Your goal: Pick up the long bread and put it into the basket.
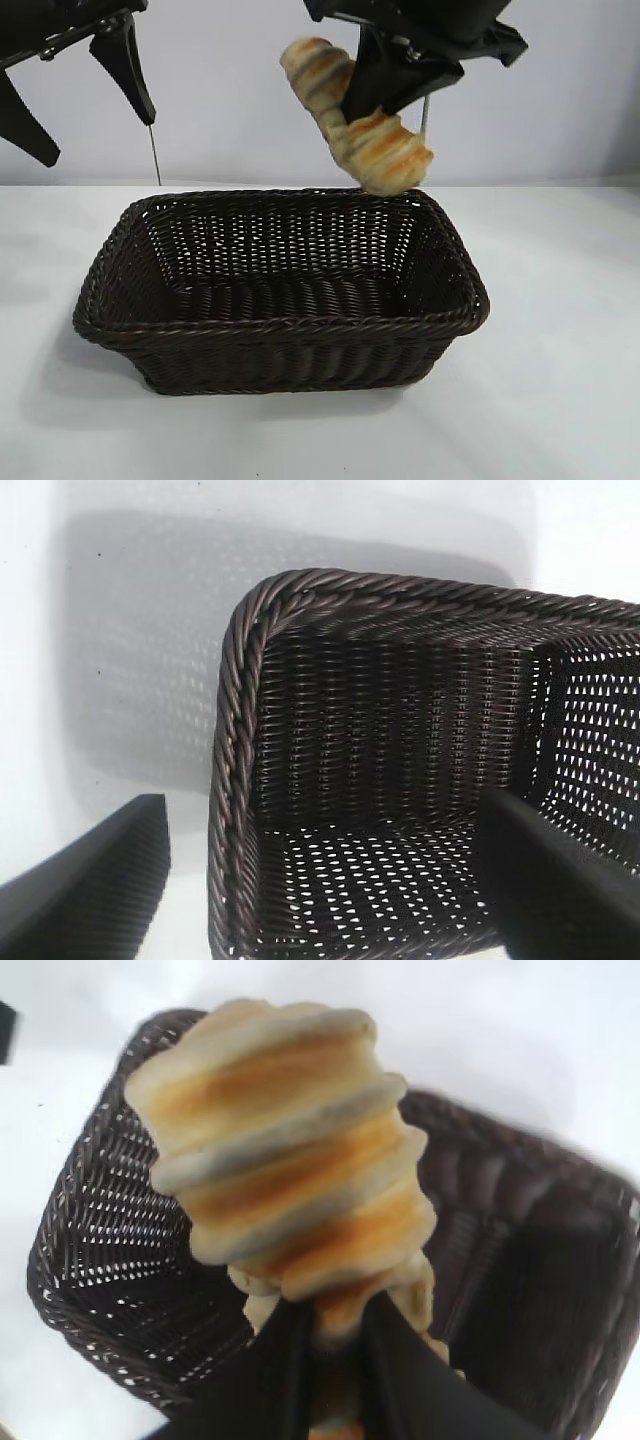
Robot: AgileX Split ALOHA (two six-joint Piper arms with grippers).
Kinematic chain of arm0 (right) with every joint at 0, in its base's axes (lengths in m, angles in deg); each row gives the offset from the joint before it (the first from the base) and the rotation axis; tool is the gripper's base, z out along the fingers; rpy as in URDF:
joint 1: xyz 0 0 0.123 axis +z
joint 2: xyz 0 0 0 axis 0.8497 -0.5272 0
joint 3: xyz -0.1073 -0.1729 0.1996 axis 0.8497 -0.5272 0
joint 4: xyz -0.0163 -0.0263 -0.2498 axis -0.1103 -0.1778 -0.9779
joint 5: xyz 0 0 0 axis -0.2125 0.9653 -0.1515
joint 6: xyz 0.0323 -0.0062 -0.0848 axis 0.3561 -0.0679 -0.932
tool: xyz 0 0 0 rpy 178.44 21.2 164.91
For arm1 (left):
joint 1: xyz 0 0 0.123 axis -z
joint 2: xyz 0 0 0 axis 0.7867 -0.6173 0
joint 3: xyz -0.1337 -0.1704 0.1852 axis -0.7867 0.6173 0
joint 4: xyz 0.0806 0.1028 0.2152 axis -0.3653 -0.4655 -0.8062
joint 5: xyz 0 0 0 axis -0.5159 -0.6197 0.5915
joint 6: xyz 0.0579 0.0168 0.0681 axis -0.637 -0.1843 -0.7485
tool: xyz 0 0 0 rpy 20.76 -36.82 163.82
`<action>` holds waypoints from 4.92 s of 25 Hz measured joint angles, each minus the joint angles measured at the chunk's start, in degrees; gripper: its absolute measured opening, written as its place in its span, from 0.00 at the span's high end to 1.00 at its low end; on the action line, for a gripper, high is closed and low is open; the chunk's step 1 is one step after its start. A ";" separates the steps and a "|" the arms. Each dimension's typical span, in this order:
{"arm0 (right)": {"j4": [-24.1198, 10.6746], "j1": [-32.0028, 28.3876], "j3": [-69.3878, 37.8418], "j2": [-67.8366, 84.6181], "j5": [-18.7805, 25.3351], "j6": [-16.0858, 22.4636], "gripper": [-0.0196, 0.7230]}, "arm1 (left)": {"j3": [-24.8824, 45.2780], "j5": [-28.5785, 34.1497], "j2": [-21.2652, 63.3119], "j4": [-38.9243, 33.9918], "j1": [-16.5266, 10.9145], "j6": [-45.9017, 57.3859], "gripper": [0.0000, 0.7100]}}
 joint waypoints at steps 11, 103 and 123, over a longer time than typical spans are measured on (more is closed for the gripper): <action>5.63 0.00 0.11 -7.07 -0.35 -12.06 0.85 | 0.00 1.26 0.00 0.00 0.00 0.00 0.16; -3.96 1.62 13.24 -16.73 15.83 21.80 0.04 | 0.00 1.26 0.00 1.47 0.00 0.02 0.16; -6.37 -1.41 13.73 -10.57 22.49 38.92 0.04 | 0.00 1.26 0.00 1.41 0.00 0.02 0.16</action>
